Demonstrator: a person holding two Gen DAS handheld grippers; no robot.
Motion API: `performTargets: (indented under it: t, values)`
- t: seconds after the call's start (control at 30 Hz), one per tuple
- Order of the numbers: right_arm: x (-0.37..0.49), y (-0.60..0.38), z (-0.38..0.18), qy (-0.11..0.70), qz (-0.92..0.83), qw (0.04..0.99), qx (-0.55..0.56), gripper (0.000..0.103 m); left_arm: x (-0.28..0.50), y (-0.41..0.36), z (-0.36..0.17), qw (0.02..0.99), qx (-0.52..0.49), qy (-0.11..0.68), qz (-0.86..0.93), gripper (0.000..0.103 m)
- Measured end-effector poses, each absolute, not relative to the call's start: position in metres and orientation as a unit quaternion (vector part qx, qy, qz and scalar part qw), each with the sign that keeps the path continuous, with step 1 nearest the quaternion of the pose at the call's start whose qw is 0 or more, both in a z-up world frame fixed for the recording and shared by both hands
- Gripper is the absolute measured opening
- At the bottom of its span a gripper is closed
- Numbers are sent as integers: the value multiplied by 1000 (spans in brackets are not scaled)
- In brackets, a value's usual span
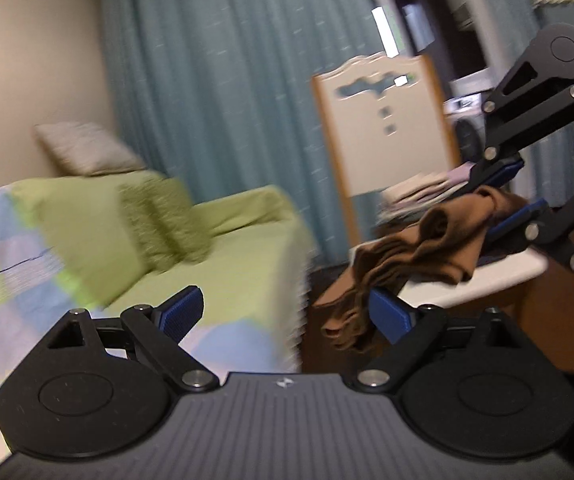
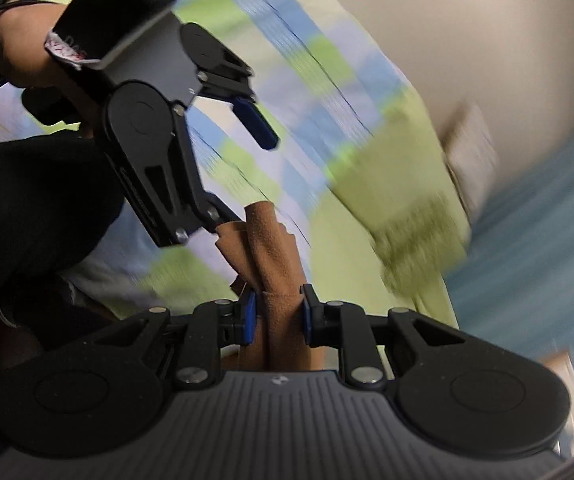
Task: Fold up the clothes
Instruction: 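Carry the brown garment with the right gripper to the clothes stack on the chair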
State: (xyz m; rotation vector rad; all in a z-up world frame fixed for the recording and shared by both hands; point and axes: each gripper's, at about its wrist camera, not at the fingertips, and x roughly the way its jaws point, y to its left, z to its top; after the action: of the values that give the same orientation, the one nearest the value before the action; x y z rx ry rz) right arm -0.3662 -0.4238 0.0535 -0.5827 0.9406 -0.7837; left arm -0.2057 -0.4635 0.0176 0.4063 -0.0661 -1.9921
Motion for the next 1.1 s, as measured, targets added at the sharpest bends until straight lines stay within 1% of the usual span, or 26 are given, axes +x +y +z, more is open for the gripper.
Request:
performTargets:
  t: [0.13, 0.23, 0.33, 0.53, 0.6, 0.67, 0.73, 0.8, 0.9, 1.1]
  values:
    - [-424, -438, 79, 433, -437, 753, -235, 18, -251, -491, 24, 487, 168, -23, -857, 92]
    - [-479, -461, 98, 412, -500, 731, -214, 18, -283, -514, 23, 462, 176, -22, -869, 92]
    - [-516, -487, 103, 405, -541, 705, -216, 18, -308, -538, 18, 443, 194, -15, -875, 93]
    - [-602, -580, 96, 407, -636, 607, -247, 18, -349, -583, 0, 418, 220, 16, -881, 93]
    - [-625, -610, 86, 416, -648, 582, -260, 18, -359, -594, -7, 412, 224, 29, -883, 93]
    - [-647, -648, 61, 438, -646, 571, -255, 18, -370, -606, -20, 401, 235, 43, -884, 93]
    - [-653, -667, 42, 457, -633, 581, -229, 18, -373, -609, -28, 396, 242, 49, -885, 93]
    - [-653, -688, 13, 494, -604, 595, -194, 18, -377, -616, -38, 387, 253, 60, -885, 93]
    - [-647, -690, -10, 511, -586, 604, -177, 19, -379, -621, -50, 383, 262, 73, -883, 93]
    - [-640, -682, -27, 524, -563, 596, -231, 19, -388, -626, -64, 369, 265, 90, -886, 93]
